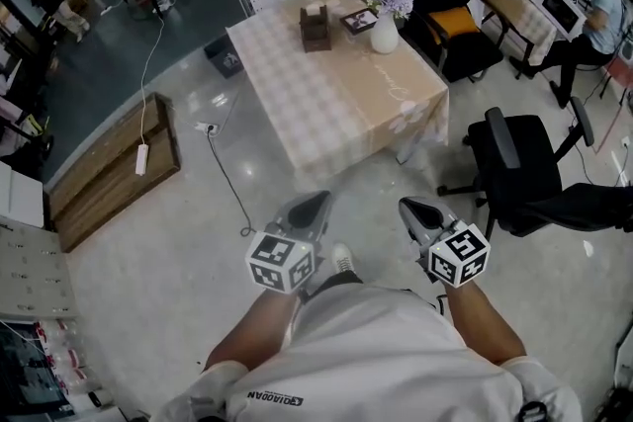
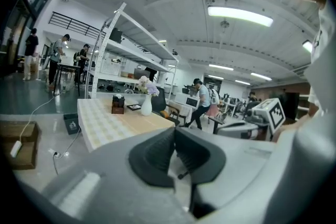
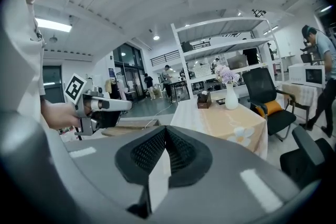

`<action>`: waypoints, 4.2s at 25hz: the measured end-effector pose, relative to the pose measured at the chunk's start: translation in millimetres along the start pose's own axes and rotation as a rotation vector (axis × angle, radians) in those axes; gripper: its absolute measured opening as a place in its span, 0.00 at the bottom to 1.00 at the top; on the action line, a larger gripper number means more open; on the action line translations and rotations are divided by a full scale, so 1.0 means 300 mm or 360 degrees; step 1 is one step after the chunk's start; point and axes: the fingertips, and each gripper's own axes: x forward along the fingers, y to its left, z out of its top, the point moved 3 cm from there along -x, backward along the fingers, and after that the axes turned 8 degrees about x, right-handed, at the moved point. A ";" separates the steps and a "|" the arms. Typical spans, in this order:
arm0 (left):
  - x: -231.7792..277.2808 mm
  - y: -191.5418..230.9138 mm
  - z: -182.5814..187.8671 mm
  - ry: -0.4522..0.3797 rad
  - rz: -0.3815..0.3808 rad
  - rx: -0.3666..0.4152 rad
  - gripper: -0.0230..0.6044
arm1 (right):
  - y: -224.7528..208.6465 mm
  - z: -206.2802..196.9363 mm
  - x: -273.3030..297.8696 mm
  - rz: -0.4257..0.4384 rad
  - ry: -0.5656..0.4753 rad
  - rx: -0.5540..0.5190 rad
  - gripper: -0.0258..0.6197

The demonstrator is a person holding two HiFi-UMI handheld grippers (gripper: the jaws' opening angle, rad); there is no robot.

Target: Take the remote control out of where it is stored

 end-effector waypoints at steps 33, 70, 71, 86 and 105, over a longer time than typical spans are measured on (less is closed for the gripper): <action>0.243 0.663 0.053 0.0023 0.0072 -0.0041 0.04 | -0.171 0.272 0.693 0.0052 0.0124 -0.0087 0.05; 0.830 0.834 0.233 0.0183 0.0620 -0.0093 0.04 | -0.864 0.606 1.049 0.0484 0.0240 -0.0184 0.05; 0.822 0.847 0.227 0.0190 0.0629 -0.0099 0.04 | -0.863 0.607 1.063 0.0482 0.0242 -0.0189 0.05; 0.778 1.122 0.100 0.0251 0.0454 -0.0133 0.04 | -0.814 0.601 1.418 0.0202 0.0329 -0.0481 0.06; 0.645 1.219 -0.022 0.0255 0.0495 -0.0287 0.04 | -0.942 0.623 1.846 -0.0112 0.0655 -0.1296 0.24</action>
